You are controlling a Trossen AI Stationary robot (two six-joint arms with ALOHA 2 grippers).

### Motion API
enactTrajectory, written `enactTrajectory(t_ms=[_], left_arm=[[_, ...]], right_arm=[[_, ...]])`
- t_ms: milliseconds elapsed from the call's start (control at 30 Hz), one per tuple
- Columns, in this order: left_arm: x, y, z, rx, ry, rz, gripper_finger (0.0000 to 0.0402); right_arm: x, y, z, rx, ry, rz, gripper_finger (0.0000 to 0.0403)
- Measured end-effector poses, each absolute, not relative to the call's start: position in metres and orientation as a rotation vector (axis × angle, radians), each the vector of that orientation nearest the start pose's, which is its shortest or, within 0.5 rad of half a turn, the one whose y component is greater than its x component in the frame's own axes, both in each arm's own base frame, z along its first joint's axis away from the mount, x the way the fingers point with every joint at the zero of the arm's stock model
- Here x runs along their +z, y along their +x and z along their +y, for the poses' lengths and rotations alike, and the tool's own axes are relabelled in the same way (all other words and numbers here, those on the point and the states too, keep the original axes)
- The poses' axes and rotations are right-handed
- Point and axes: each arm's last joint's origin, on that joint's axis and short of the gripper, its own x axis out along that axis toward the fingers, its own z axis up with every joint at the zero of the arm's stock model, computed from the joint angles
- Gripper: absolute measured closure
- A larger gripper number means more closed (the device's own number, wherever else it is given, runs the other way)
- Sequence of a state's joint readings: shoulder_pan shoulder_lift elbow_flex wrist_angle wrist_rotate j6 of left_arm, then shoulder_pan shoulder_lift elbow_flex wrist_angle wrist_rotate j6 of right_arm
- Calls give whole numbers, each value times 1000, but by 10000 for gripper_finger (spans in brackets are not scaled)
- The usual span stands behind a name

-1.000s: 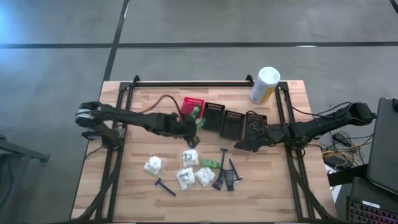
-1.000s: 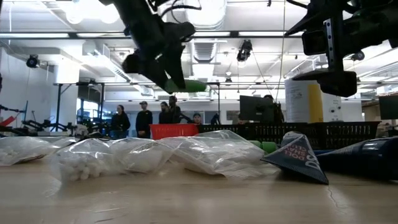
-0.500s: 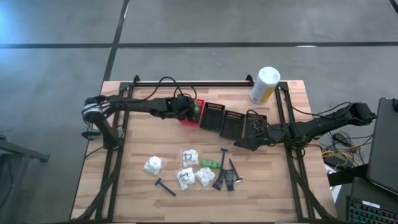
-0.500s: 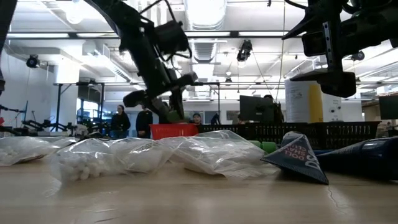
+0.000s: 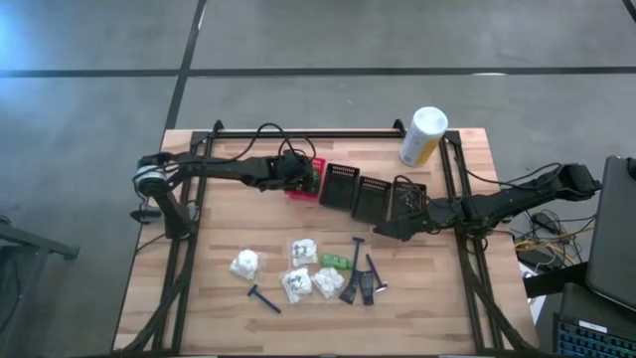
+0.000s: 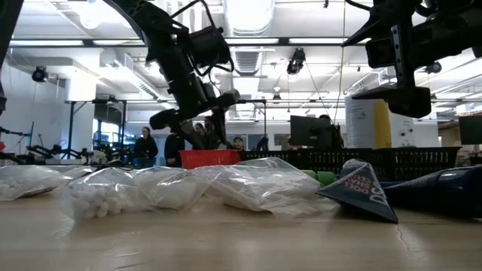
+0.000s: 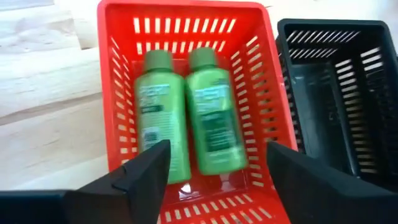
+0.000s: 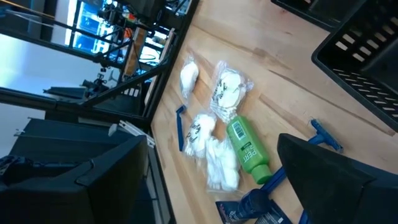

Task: Pick & Place Travel size toiletries
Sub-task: Put the shampoo into the red bin

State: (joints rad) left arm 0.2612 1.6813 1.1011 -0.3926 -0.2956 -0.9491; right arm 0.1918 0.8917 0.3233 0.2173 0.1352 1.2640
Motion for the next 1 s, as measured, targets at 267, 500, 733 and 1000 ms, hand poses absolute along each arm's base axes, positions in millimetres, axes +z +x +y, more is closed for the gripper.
enactTrajectory(t_ms=[267,500,733,1000], left_arm=[[238,341,48,331,-529,780,133],[238,347,-27,-9,-91,811,144],[211,371,-62,14,38,712,157],[180,388,-77,-21,-57,731,163]], right_arm=[[194,181,31,-163,1181,337,46],[194,181,31,-162,1179,341,52],[194,181,31,-164,1179,343,72],[193,180,32,-156,1178,364,65]])
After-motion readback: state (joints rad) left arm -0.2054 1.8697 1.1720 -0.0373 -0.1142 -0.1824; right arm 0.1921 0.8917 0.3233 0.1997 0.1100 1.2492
